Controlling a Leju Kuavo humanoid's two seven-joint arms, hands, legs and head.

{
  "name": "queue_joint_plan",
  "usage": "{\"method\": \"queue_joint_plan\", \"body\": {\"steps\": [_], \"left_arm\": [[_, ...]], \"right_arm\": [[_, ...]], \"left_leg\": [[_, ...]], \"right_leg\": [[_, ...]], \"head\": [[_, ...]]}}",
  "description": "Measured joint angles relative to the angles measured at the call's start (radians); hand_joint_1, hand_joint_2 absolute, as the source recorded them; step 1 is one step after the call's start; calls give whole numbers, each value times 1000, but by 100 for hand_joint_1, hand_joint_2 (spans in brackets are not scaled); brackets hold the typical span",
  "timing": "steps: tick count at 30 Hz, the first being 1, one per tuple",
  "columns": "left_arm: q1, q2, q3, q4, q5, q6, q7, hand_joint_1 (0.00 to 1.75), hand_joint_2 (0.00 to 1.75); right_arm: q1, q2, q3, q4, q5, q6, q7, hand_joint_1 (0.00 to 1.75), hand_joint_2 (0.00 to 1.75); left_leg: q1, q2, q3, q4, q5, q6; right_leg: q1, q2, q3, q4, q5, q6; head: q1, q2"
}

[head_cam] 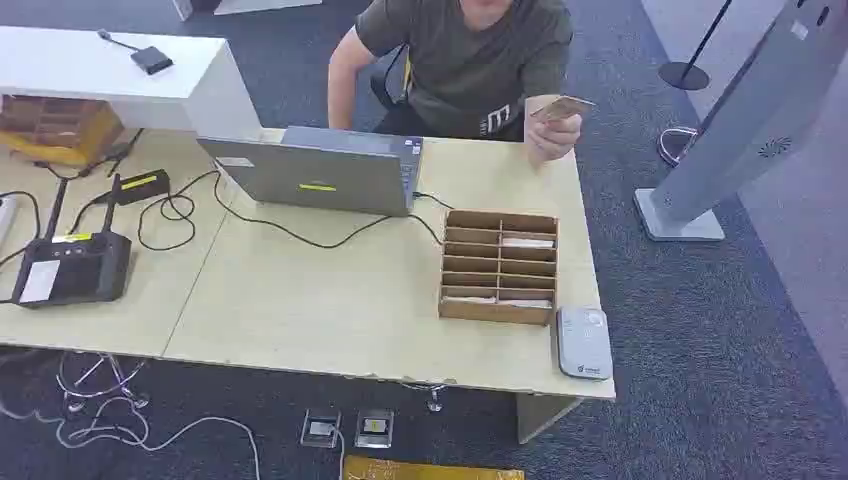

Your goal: Pass the card to the sensor for recognition and then transmit it.

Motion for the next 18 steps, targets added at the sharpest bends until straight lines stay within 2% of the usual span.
{"method": "queue_joint_plan", "body": {"steps": [1,4,5,7,10,18], "left_arm": [[-1,-1,0,0,1,4,0,0,0],[-3,-6,0,0,11,20,0,0,0],[-4,-7,0,0,14,21,0,0,0],[-5,-9,0,-1,19,22,0,0,0],[-7,-11,0,-1,21,24,0,0,0],[-8,-11,0,-1,-13,7,0,0,0]], "right_arm": [[12,2,17,-13,-15,-11,7,0,0],[90,6,154,-109,-119,-101,46,0,0],[110,6,168,-119,-125,-108,46,0,0],[142,23,256,-196,-129,-123,33,0,0],[163,42,307,-260,-88,-124,23,0,0],[180,68,364,-363,-3,-125,-15,0,0]], "left_leg": [[0,0,0,0,0,0],[0,0,-2,0,-1,1],[0,0,-2,0,-1,1],[0,0,-2,0,-1,1],[0,0,-1,0,-1,1],[0,0,0,0,-1,1]], "right_leg": [[0,0,0,0,0,0],[0,0,0,0,0,0],[0,0,0,0,0,0],[0,0,0,0,0,0],[0,0,0,0,0,0],[0,0,0,0,0,0]], "head": [[0,0],[0,0],[0,0],[0,0],[0,0],[0,0]]}}
